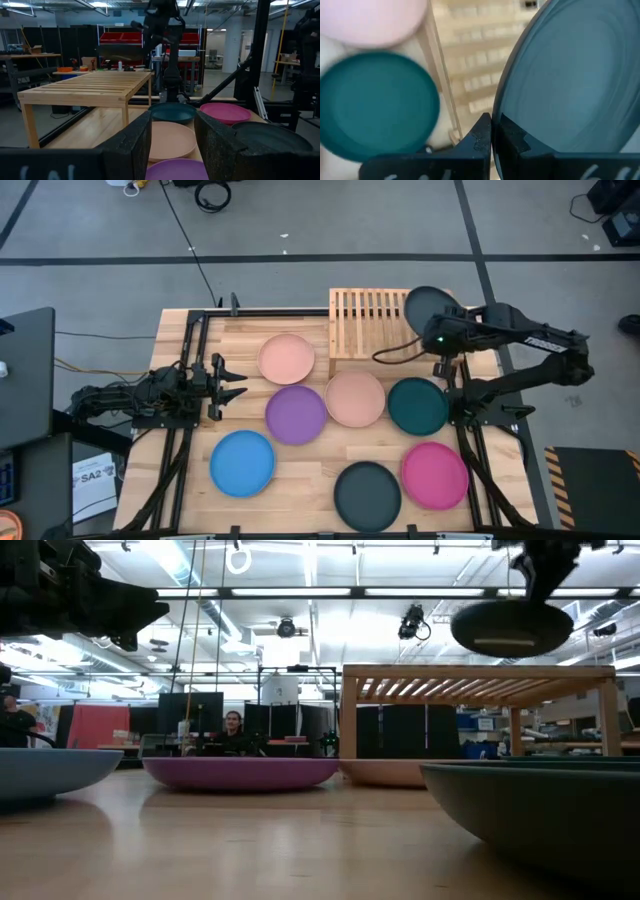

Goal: Place and stack plates onto a shelf
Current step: Put the top black plate on the shelf

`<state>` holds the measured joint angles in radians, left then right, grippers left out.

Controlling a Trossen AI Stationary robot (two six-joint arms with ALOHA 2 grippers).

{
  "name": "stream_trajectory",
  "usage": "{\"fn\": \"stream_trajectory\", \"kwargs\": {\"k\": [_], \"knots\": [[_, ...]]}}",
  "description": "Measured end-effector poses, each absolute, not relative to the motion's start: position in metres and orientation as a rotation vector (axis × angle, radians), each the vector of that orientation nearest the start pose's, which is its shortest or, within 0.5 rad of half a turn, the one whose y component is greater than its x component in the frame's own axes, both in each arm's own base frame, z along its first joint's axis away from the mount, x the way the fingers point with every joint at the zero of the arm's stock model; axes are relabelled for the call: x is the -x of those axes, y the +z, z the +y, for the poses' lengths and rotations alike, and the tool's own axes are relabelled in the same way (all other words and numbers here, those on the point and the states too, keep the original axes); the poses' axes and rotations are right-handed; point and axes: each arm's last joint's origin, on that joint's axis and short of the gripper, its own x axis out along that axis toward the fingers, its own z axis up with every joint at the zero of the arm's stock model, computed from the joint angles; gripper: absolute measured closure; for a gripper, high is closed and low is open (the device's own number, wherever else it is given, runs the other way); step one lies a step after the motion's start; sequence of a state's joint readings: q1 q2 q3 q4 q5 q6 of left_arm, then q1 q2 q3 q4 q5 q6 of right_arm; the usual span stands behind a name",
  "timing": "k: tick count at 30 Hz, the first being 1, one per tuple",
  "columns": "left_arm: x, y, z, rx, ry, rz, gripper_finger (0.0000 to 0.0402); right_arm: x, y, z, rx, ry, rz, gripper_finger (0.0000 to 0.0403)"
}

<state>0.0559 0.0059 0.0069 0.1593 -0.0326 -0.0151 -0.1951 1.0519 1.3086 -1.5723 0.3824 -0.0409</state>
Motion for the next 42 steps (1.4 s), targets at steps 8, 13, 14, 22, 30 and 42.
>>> {"fn": "stream_trajectory", "kwargs": {"k": [8,13,14,22,30,42], "knots": [[-0.096,0.181,0.006,0.013,0.087,-0.161,0.0246,-0.130,0.332,-0.046,0.180,-0.444,1.485,0.0384],[-0.096,0.181,0.006,0.013,0.087,-0.161,0.0246,-0.130,0.329,-0.049,0.175,-0.466,1.501,0.0384],[-0.096,0.181,0.006,0.013,0.087,-0.161,0.0246,-0.130,0.329,-0.050,0.177,-0.473,1.500,0.0384],[-0.096,0.181,0.006,0.013,0.087,-0.161,0.0246,-0.133,0.329,-0.054,0.152,-0.499,1.463,0.0383],[-0.096,0.181,0.006,0.013,0.087,-0.161,0.0246,-0.143,0.326,-0.061,0.189,-0.472,1.462,0.0382],[-0.096,0.181,0.006,0.013,0.087,-0.161,0.0246,-0.154,0.317,-0.066,0.181,-0.451,1.544,0.0378]]}}
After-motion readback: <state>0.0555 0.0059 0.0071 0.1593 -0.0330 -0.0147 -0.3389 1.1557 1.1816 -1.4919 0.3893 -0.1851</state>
